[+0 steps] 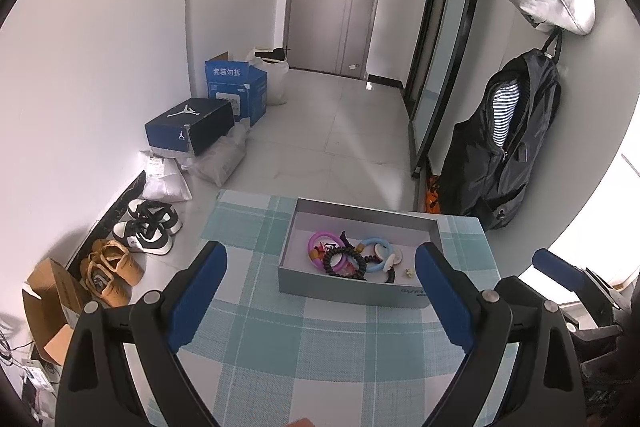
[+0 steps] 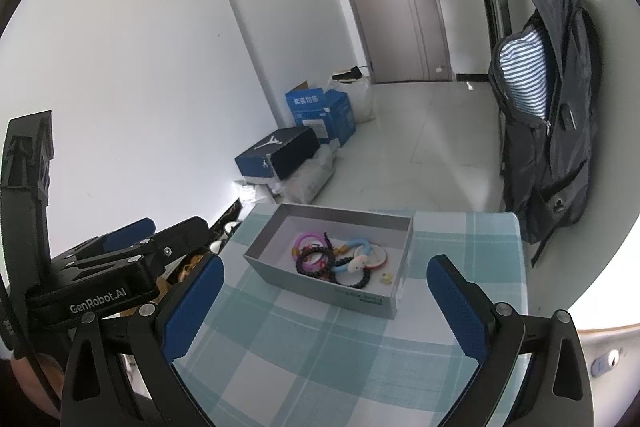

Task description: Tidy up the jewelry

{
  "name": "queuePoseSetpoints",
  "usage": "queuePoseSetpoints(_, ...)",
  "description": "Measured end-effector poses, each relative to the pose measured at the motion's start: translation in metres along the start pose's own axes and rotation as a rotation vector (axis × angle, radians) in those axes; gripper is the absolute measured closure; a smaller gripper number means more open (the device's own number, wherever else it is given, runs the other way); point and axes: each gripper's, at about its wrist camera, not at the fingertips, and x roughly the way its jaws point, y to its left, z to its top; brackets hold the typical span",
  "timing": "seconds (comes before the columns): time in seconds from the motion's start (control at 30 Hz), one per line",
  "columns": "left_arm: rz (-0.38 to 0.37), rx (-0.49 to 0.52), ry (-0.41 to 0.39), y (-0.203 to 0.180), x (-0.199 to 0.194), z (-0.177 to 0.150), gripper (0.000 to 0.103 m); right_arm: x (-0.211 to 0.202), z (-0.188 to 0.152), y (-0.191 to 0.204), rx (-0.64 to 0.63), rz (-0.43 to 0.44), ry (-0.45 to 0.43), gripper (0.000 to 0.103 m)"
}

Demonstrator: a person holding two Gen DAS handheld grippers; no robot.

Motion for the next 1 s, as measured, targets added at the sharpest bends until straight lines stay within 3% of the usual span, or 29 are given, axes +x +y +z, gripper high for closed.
queuePoseSetpoints(1.0,0.001,-0.005,0.002,0.0009,-0.0012,-0.0012,0.01,0.0018,-0.0024,-0.0012,0.003,-0.004,0.01,0.0)
